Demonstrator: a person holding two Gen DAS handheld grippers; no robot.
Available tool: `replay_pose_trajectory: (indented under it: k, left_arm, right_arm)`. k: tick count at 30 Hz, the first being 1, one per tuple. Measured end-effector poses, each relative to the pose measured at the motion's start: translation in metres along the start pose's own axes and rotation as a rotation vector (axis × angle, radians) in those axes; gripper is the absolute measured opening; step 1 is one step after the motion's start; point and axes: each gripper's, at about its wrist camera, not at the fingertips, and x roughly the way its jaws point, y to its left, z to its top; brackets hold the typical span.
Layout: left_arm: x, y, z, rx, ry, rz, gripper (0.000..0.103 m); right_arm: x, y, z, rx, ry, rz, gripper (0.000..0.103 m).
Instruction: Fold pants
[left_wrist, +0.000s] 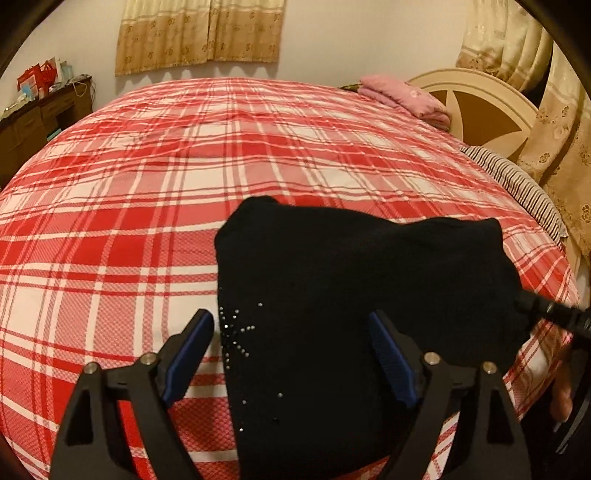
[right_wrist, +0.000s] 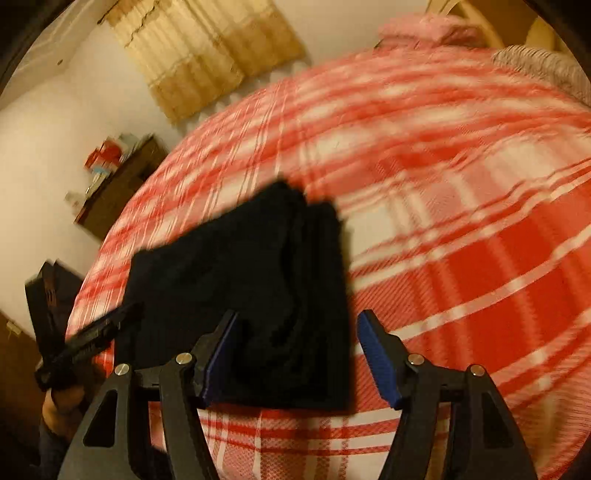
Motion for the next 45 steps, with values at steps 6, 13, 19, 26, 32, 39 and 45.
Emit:
replay_pose_trajectory:
  k: [6,13,19,26,32,39,45]
  left_arm:
    - [-0.004,0.001,0.0,-0.008,-0.013,-0.011,0.088]
    - [-0.004,0.011,-0.002,-0.025,-0.001,0.016,0.097]
    - [0.0,0.02,-0.007,-0.066,0.019,-0.006,0.098]
    - [-0.006,0.024,-0.01,-0.061,0.02,-0.005,0.098]
    - [-0.011,0.031,-0.013,-0.068,0.018,0.002,0.098]
    - [-0.01,0.034,-0.015,-0.068,0.025,0.0,0.098]
    - [-0.007,0.036,-0.017,-0.071,0.026,-0.06,0.098]
  right_arm:
    - [-0.022,0.055,0.012,-0.144,-0.104,0.09,0.066]
    - [0.032,0.041,0.005,-0.105,0.037,0.049,0.066]
    - [0.032,0.024,0.013,-0.047,0.07,0.159,0.066]
    - [0.009,0.056,0.022,-0.097,0.019,0.132,0.066]
    - [0.037,0.119,0.036,-0.216,0.043,0.24,0.067]
    - [0.103,0.177,0.032,-0.32,0.226,0.325,0.067]
    - [0.093,0.161,0.025,-0.327,0.202,0.269,0.067]
